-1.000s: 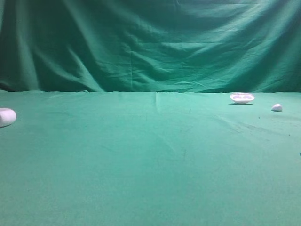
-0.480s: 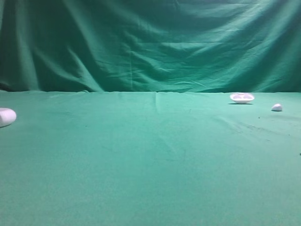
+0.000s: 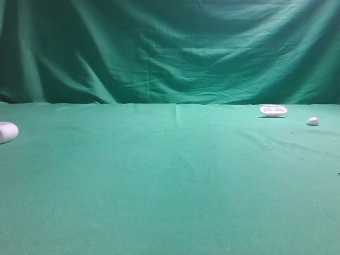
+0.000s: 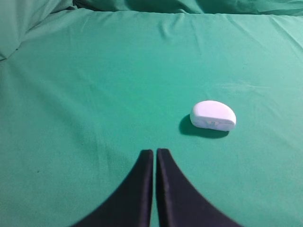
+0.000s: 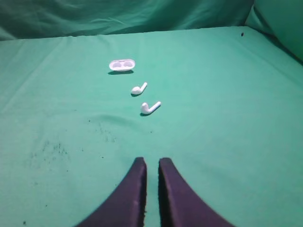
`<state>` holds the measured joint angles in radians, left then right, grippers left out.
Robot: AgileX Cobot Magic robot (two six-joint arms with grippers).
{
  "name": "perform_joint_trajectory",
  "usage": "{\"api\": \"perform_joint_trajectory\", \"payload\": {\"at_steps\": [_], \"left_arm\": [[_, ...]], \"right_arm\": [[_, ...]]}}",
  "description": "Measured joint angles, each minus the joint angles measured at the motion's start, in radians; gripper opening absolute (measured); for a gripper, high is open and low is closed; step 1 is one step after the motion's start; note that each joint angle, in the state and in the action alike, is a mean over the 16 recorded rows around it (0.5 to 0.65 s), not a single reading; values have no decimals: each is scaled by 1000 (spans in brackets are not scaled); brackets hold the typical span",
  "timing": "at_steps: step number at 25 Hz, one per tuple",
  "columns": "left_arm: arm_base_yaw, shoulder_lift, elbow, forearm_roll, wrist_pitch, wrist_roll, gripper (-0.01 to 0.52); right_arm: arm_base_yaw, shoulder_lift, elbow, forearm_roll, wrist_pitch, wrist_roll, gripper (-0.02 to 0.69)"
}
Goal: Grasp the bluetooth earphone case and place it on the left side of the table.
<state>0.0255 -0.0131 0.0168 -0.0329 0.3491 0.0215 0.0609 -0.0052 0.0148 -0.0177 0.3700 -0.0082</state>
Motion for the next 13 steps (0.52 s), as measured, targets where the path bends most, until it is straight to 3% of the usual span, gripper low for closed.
{"api": "perform_joint_trajectory", "payload": {"at_steps": [13], "left_arm": [[0,0,0,0,0,0,0]], "right_arm": [[-7,-7,12,18,5,1,71]]}}
